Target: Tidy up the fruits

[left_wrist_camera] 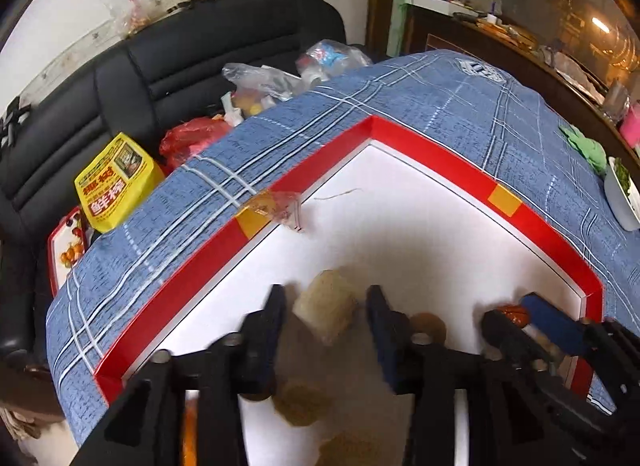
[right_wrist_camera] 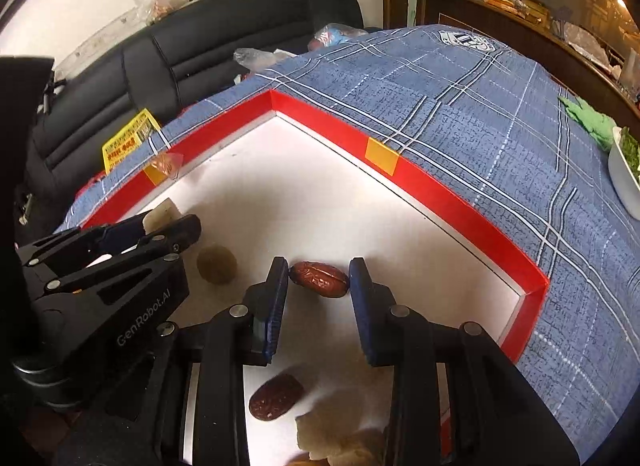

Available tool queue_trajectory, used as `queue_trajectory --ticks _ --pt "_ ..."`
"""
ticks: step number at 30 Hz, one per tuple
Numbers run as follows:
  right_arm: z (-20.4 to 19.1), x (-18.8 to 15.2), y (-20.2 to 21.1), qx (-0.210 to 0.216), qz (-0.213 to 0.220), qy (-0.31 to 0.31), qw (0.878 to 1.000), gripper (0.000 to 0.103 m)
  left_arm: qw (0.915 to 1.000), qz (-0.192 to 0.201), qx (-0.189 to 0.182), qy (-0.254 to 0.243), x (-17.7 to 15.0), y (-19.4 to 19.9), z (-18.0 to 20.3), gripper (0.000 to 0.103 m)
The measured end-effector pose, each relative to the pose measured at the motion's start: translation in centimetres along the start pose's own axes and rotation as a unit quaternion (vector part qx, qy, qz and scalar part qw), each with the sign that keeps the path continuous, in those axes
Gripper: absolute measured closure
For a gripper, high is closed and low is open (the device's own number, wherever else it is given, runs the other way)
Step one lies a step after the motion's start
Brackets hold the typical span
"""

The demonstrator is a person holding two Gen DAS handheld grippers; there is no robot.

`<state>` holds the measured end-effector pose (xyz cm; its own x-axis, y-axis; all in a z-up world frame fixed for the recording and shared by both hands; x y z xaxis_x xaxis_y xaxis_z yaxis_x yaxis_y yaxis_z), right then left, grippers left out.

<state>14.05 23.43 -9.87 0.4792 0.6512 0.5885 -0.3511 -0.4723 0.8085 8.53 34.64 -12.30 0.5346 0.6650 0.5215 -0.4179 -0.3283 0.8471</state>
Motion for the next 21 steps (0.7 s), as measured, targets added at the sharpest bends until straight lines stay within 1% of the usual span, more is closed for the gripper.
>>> queue_trajectory --ticks 1,2,3,4,5,6,8,10,12,14,16,17,19,21 --pt "0.0 0.0 0.3 -0.005 0.002 0.002 1.000 0.068 1.0000 0.004 0.004 0.007 0.0 0.4 -0.4 0.049" --pt "0.2 0.0 0.7 -0.017 0.004 0.003 1.000 0.056 0.9998 0.011 0.009 0.012 0.1 0.9 -0.8 0.036" --pt "0.5 0.0 1.1 -0.025 0.007 0.001 1.000 0.045 0.9995 0.022 0.014 0.017 0.1 1.6 -1.2 0.026" --pt "0.9 -0.1 1.8 -0.030 0.014 -0.005 0.999 0.039 0.9990 0.035 0.019 0.020 0.2 2.4 -1.6 0.024" --pt "1.1 -0.3 2.4 -0.027 0.020 -0.011 0.999 0.023 0.9984 0.048 0.017 0.023 0.1 3.3 -1.9 0.020" --pt "1.3 -0.5 3.4 -0.021 0.030 -0.016 0.999 0.011 0.9980 0.057 0.013 0.024 -0.1 4.2 -2.1 0.017" --pt "1.0 -0.9 5.0 -0.017 0.048 -0.012 0.999 0.000 0.9975 0.068 0.005 0.022 -0.9 5.9 -2.3 0.014" --pt "0.3 -1.5 7.2 -0.016 0.069 0.008 0.997 0.000 0.9969 0.077 -0.004 0.011 -1.9 7.5 -2.3 0.012" --pt "-0.5 -2.4 9.4 -0.016 0.084 0.029 0.996 0.000 0.9963 0.085 -0.006 0.006 -3.3 9.2 -2.3 0.007" --pt "-1.1 -3.1 11.2 -0.019 0.095 0.048 0.994 0.000 0.9962 0.082 -0.028 0.010 -4.5 10.3 -2.3 0.006" --pt "-1.7 -4.5 13.3 -0.032 0.106 0.069 0.991 0.000 0.9954 0.082 -0.044 0.020 -5.5 11.3 -2.4 0.006" --pt "-1.8 -5.0 14.0 -0.035 0.110 0.074 0.991 0.000 0.9949 0.089 -0.043 0.019 -6.0 11.9 -2.3 0.006" --pt "-2.1 -6.0 15.3 -0.034 0.115 0.081 0.990 0.000 0.9946 0.101 -0.023 0.008 -6.8 12.7 -2.0 0.006" --pt "-2.3 -7.0 16.2 -0.040 0.111 0.087 0.989 0.000 0.9948 0.097 -0.030 0.006 -7.4 13.1 -1.7 0.006"
Point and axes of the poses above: each gripper's, at about its wrist camera, not at the fingertips, and y roughly against the way its jaws point, z to its right, x to its top, the point moved 6 cm from there along -y, roughly the way its jaws point, and after that the axes turned 9 degrees about y, right-handed, at the moved point
